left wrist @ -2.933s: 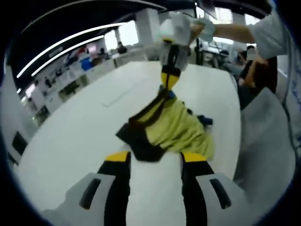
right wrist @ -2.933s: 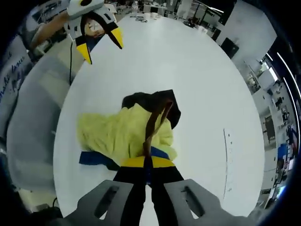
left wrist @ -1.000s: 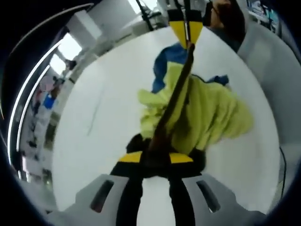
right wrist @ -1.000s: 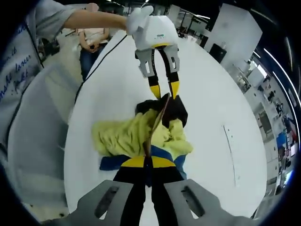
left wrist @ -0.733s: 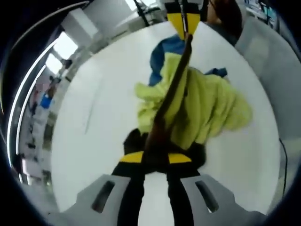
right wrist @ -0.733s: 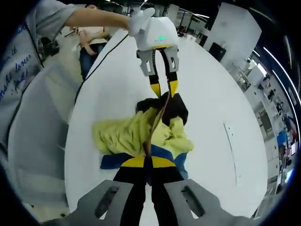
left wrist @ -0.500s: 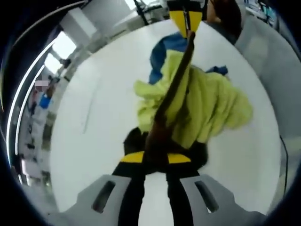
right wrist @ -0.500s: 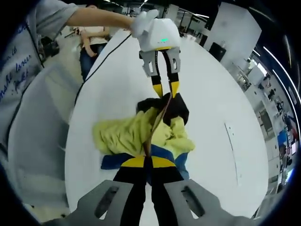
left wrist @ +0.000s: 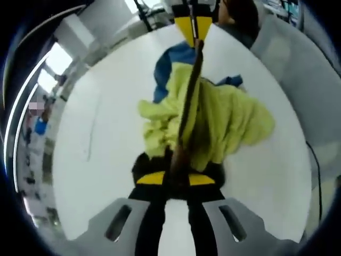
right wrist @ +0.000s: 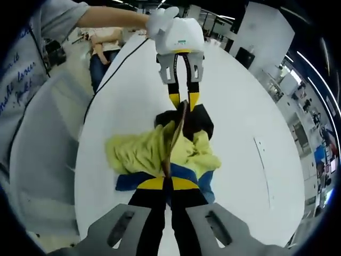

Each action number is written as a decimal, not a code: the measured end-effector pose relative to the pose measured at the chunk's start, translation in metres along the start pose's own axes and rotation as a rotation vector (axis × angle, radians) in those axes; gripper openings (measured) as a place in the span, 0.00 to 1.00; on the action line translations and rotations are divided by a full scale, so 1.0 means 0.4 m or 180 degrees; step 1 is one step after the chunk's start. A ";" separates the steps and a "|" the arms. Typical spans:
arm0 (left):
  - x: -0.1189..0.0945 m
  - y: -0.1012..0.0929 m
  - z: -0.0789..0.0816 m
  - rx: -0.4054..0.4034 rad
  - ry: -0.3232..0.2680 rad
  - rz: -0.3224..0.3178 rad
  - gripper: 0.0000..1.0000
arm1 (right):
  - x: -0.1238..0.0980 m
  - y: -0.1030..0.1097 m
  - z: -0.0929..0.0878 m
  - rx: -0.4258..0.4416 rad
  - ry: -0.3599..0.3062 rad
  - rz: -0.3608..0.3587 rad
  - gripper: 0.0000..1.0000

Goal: Fold the garment on the visible template until the final outline fits inside the template.

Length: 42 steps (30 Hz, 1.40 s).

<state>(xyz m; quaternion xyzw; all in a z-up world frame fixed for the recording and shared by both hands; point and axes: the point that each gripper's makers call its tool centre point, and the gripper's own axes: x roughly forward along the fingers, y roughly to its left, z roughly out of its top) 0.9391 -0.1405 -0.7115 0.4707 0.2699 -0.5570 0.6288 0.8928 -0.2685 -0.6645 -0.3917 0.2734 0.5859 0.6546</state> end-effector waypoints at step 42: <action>-0.254 -0.042 0.081 -0.0095 0.0025 0.0762 0.00 | -0.139 -0.052 0.100 -0.0007 -0.0288 -0.0626 0.02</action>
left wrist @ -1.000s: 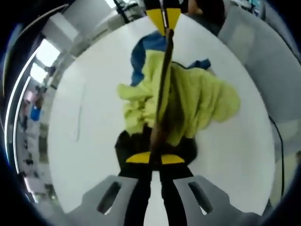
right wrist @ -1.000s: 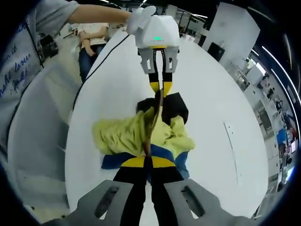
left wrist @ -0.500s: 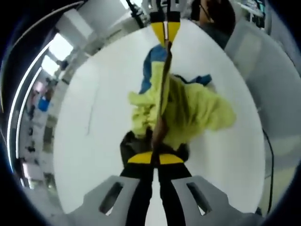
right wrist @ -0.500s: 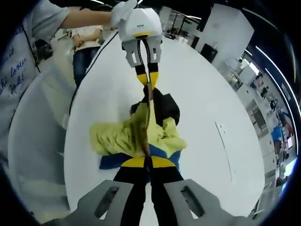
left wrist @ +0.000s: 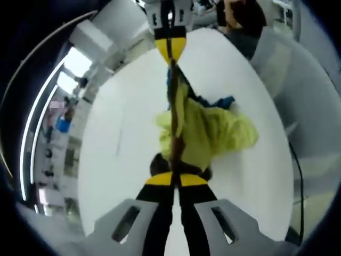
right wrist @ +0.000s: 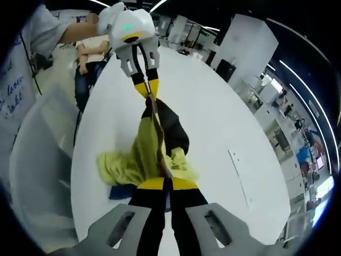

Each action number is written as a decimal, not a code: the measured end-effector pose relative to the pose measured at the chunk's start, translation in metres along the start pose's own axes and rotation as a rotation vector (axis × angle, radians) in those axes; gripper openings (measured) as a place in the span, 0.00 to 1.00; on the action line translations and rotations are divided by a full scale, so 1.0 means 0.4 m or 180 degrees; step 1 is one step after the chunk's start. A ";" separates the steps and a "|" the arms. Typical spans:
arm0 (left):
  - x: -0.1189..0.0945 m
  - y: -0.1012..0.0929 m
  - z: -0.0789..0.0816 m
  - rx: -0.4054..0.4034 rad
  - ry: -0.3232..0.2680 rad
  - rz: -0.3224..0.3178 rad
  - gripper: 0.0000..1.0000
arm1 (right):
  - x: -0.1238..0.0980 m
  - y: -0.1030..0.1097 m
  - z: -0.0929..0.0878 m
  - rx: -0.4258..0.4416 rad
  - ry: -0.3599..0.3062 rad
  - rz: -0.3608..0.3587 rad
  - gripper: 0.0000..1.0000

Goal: Fold the garment on the visible template until the final outline fits inside the template.

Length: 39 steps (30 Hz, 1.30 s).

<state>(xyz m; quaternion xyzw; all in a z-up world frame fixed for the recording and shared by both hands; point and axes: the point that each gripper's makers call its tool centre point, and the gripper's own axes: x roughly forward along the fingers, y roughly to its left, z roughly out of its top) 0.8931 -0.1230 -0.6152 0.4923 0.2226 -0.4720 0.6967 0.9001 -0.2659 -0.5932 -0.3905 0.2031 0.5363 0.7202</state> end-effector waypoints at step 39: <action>-0.415 0.177 0.210 0.0385 -0.0398 0.1409 0.00 | -0.350 -0.159 0.296 -0.0428 -0.0776 -0.1334 0.02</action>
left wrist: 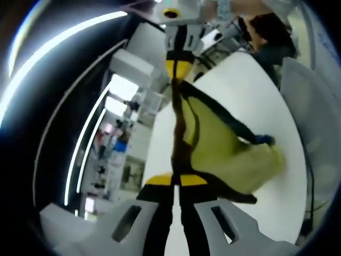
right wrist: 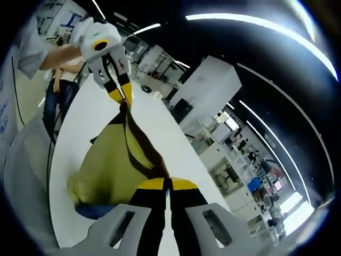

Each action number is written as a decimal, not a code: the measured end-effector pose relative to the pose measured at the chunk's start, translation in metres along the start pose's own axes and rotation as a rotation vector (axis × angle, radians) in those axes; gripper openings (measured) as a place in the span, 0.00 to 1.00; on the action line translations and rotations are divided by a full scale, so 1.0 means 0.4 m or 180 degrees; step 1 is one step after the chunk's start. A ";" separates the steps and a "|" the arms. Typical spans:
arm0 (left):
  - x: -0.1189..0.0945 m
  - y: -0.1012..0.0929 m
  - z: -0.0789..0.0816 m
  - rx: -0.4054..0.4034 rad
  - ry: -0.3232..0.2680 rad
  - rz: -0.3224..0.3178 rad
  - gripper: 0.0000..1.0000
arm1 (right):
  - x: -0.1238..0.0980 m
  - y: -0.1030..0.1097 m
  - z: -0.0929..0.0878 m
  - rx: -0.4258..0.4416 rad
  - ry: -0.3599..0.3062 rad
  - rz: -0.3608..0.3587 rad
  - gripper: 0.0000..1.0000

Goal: Fold the garment on the visible template until the final outline fits inside the template.

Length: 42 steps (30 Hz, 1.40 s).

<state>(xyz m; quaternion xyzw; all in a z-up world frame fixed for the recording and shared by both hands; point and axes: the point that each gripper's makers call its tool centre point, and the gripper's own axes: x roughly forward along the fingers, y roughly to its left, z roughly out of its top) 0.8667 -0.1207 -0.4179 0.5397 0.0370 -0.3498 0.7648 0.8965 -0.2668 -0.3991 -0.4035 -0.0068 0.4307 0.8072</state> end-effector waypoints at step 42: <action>-0.254 0.048 0.221 0.0425 -0.0314 0.0216 0.00 | -0.273 -0.036 0.250 -0.0437 -0.0314 -0.0726 0.02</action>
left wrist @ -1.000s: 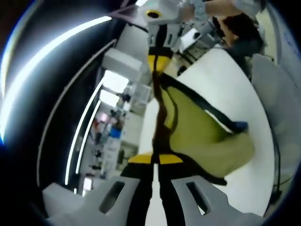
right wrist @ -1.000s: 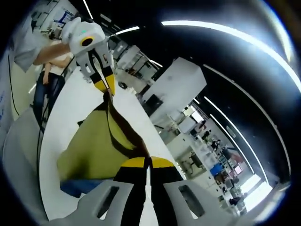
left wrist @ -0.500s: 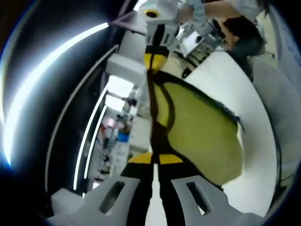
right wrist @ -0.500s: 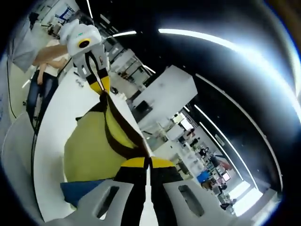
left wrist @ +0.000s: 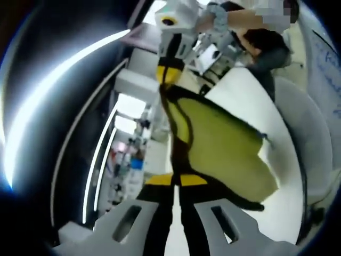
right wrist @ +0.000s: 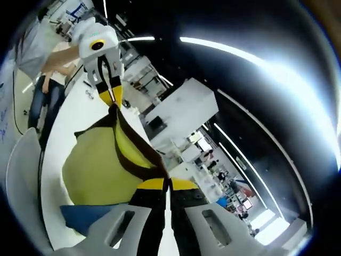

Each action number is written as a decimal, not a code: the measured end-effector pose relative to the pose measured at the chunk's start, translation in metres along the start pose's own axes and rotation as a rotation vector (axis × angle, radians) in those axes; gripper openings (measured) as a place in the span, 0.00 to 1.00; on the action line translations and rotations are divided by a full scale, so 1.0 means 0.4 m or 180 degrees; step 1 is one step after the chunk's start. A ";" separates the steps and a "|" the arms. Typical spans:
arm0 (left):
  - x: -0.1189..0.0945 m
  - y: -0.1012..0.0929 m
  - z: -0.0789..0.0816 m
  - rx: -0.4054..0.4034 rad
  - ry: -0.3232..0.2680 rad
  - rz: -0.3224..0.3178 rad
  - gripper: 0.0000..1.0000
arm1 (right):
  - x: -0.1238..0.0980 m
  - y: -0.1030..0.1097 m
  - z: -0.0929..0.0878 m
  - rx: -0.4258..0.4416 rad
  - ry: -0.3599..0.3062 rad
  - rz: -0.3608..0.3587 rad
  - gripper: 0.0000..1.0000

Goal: Fold the garment on the visible template until the final outline fits inside the template.

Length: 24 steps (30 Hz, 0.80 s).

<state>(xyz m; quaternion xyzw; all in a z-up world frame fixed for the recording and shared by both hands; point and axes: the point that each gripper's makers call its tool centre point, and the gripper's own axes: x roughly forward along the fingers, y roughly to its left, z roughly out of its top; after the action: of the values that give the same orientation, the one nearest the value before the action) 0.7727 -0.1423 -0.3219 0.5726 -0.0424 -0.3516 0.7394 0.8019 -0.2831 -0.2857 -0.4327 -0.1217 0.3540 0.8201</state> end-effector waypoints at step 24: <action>-0.073 -0.055 0.107 0.0208 -0.0150 -0.0215 0.00 | -0.111 0.046 0.035 -0.0042 0.0011 -0.0135 0.02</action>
<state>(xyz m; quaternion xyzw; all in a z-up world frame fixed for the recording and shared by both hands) 0.7206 -0.1627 -0.3166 0.5891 -0.0519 -0.3881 0.7069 0.7543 -0.2979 -0.2874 -0.4361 -0.1318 0.3350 0.8248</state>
